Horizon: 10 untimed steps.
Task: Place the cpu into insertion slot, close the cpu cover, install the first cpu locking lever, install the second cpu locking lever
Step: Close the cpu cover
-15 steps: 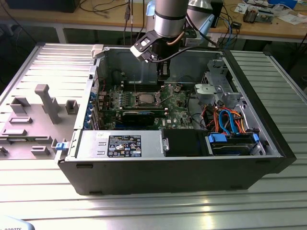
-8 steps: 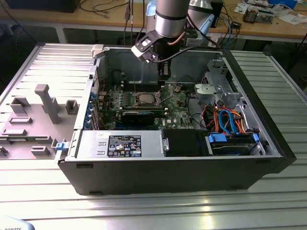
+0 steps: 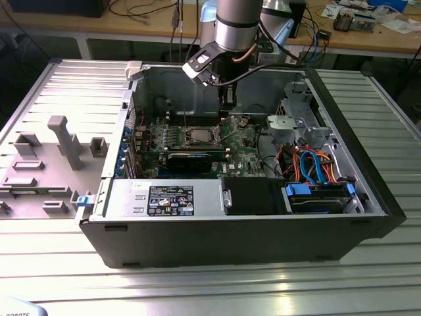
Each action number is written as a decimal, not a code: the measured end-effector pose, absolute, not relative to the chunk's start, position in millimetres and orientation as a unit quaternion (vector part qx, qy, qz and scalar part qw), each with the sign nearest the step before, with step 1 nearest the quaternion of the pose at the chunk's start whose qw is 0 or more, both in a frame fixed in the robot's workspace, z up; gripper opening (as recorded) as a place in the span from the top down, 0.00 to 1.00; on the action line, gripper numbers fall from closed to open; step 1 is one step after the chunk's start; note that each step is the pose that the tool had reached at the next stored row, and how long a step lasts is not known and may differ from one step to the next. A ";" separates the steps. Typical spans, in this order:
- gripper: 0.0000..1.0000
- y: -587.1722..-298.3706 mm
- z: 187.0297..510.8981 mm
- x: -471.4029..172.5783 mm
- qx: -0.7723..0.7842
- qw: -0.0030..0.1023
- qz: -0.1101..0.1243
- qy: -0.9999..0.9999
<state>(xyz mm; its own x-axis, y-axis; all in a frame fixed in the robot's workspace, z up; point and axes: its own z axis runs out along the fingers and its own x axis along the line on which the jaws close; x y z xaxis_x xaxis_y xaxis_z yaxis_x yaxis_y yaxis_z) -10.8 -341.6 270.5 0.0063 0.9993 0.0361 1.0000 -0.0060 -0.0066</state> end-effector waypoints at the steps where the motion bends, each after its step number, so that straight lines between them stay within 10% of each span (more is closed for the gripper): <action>1: 0.89 -341.6 270.5 -10.1 -0.709 0.015 -0.010 -0.705; 10: 0.89 -341.6 270.5 -6.5 -0.709 0.015 -0.010 -0.705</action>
<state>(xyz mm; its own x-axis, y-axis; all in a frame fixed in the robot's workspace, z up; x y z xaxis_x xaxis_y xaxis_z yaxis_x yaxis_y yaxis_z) -6.5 -341.6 270.5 0.0063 0.9993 0.0361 1.0000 -0.0060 -0.0067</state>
